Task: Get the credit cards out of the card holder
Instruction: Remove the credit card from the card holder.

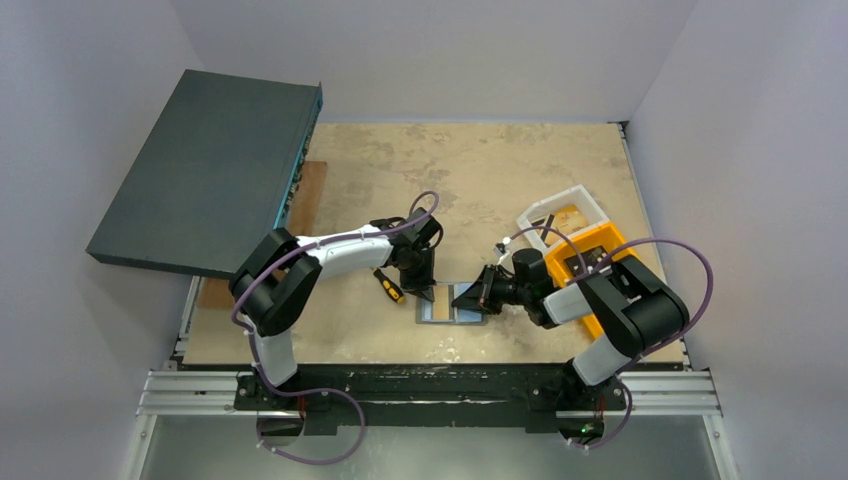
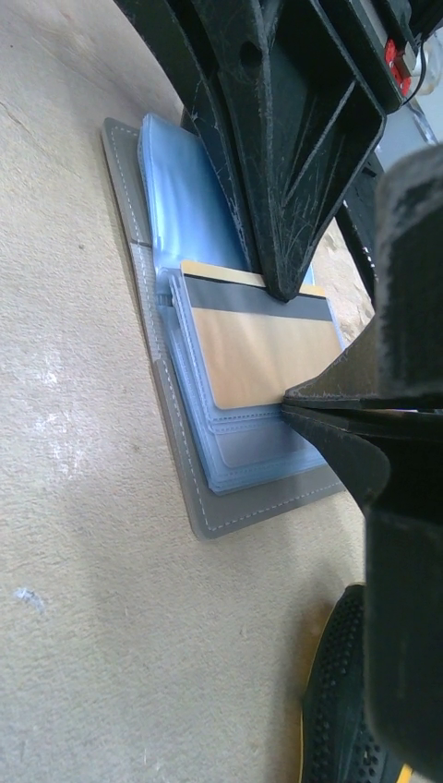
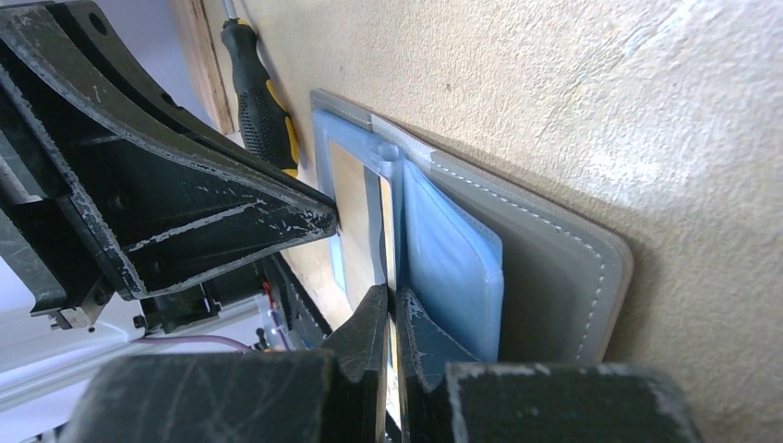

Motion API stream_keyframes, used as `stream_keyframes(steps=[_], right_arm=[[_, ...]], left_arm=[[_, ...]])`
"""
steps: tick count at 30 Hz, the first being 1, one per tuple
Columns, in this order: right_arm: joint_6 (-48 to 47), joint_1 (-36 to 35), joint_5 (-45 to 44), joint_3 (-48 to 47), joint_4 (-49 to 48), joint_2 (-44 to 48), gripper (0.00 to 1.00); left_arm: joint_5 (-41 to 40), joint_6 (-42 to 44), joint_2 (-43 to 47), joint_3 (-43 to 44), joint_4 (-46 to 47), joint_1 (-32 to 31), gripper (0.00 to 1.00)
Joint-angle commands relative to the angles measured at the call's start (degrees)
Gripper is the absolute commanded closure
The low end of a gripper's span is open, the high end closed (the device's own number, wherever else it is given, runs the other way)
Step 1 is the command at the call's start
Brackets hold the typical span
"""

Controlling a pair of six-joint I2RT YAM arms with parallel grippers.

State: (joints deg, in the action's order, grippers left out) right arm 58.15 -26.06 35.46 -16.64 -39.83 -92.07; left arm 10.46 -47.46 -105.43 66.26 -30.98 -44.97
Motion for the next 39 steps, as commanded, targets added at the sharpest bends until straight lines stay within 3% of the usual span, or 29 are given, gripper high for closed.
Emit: stream_keyframes(steps=[1, 16, 23, 32, 37, 39], right_arm=[[-3.1, 0.9, -3.2, 0.4, 5.6, 2.3, 1.0], [-3.5, 2.2, -2.5, 1.8, 5.1, 2.4, 0.98], [-3.1, 2.3, -1.3, 2.0, 3.3, 1.6, 0.8], [0.1, 2.3, 0.4, 3.3, -3.0, -1.3, 0.9], [0.8, 2.3, 0.4, 3.7, -3.5, -0.9, 0.9], [1.3, 2.4, 0.6, 4.0, -4.5, -0.8, 0.84]], left_arm=[[-5.7, 1.0, -3.7, -2.2, -3.5, 0.8, 1.0], [-5.8, 1.0, -3.8, -2.6, -3.4, 1.1, 1.0], [-5.6, 1.0, -3.9, -2.5, -3.3, 1.1, 1.0], [-5.4, 1.0, -4.2, -2.4, -3.3, 1.0, 1.0], [-5.3, 1.0, -4.2, -2.4, -3.3, 1.1, 1.0], [-5.3, 1.0, -4.2, -2.3, -3.2, 1.1, 1.0]])
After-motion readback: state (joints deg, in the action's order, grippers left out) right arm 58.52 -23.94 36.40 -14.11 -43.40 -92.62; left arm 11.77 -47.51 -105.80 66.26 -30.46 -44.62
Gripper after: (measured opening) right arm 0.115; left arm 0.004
